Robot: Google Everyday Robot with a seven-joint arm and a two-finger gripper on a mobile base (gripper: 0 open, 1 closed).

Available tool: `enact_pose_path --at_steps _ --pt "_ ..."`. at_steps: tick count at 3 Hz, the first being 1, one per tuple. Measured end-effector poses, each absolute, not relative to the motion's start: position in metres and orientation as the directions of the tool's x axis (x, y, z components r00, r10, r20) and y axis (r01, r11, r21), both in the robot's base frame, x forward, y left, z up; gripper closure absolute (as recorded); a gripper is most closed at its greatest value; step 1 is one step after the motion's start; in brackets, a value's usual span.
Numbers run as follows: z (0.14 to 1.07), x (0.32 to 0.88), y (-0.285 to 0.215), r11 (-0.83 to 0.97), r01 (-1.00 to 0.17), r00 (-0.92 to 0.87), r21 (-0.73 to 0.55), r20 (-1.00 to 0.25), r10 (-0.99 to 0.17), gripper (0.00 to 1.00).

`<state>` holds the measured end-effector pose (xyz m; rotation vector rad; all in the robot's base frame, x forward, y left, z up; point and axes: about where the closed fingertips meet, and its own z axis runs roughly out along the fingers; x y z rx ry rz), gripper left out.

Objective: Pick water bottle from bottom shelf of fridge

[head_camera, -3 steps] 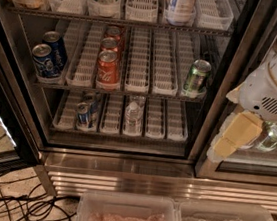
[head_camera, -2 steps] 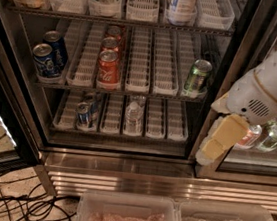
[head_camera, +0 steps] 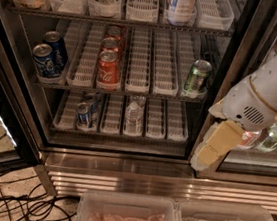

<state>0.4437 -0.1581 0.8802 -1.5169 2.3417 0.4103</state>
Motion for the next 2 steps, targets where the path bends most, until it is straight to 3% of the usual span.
enact_pose_path --at_steps 2 --pt "0.792 0.426 -0.114 0.591 -0.767 -0.634 0.250 -0.435 -0.639 0.00"
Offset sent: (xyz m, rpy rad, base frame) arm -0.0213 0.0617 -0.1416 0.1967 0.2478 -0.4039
